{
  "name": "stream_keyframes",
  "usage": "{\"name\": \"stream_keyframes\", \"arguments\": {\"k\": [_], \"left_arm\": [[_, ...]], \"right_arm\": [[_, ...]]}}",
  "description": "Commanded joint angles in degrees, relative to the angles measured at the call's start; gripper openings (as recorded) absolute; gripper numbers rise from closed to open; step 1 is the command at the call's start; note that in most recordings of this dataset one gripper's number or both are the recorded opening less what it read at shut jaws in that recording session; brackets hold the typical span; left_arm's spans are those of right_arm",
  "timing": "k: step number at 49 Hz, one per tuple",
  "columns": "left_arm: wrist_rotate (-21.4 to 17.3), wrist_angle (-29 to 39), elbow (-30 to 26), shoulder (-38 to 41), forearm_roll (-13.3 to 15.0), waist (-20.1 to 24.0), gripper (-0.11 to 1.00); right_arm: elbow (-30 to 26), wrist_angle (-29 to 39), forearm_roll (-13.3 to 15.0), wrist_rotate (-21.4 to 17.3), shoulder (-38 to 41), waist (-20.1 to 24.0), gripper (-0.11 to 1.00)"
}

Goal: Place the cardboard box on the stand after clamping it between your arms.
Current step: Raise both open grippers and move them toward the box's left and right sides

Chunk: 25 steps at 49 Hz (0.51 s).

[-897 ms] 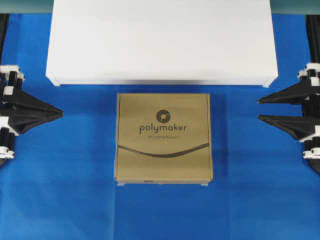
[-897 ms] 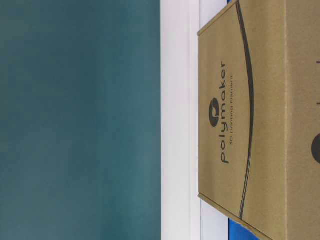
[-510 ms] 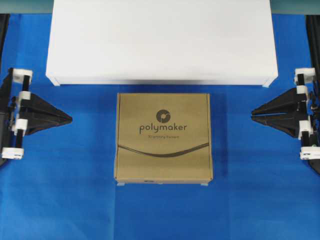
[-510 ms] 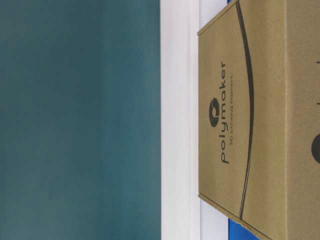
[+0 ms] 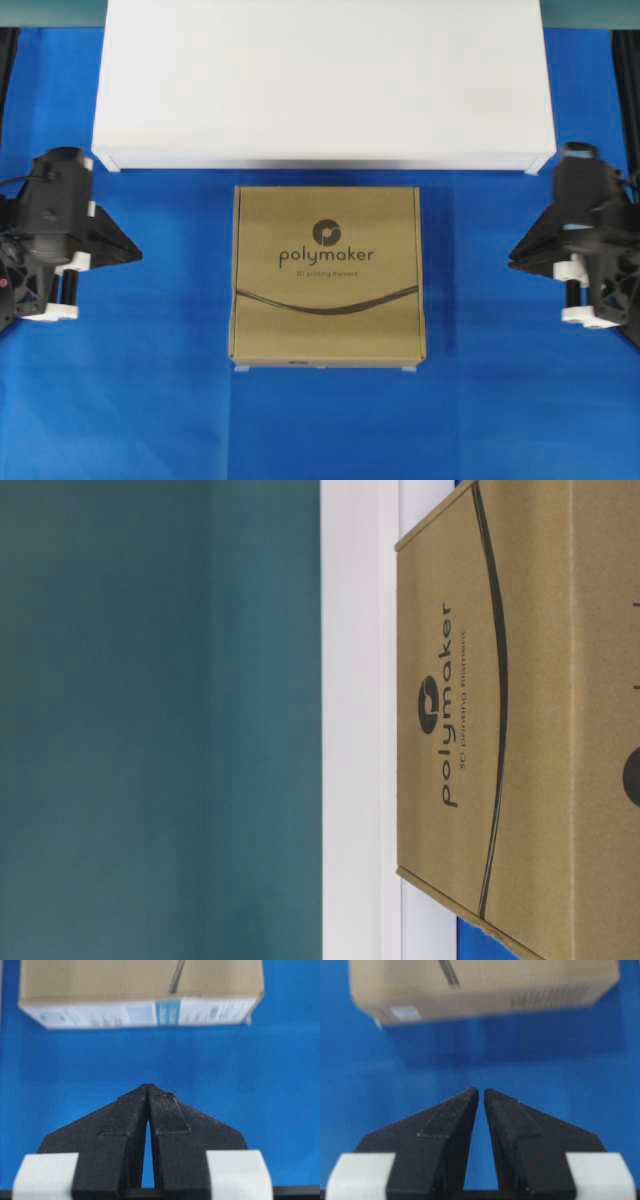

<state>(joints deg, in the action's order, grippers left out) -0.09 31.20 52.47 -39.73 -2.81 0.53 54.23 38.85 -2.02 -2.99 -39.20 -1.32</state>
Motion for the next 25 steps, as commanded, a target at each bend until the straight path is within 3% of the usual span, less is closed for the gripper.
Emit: {"name": "stream_keyframes", "arguments": {"k": [1, 11, 18, 21, 25], "left_arm": [[-0.2, 1.2, -1.8, 1.5, -0.3, 0.3, -0.01], [-0.2, 1.7, -1.9, 4.6, -0.3, 0.4, -0.01], [-0.1, 1.1, -1.8, 6.9, -0.4, 0.4, 0.01], [-0.1, 0.7, -1.6, 7.8, -0.4, 0.5, 0.1], [0.0, 0.3, -1.1, 9.1, -0.4, 0.5, 0.31]], "right_arm": [[-1.9, 1.1, 0.7, -0.2, 2.3, -0.4, 0.02], [-2.5, 1.2, 1.7, 0.4, 7.2, -1.1, 0.07], [-2.5, 1.0, 1.7, 1.9, 9.5, -1.4, 0.18], [-2.4, 1.0, 1.7, 2.5, 10.5, -1.6, 0.3], [-2.5, 1.1, 1.7, 3.0, 11.8, -1.8, 0.51]]}}
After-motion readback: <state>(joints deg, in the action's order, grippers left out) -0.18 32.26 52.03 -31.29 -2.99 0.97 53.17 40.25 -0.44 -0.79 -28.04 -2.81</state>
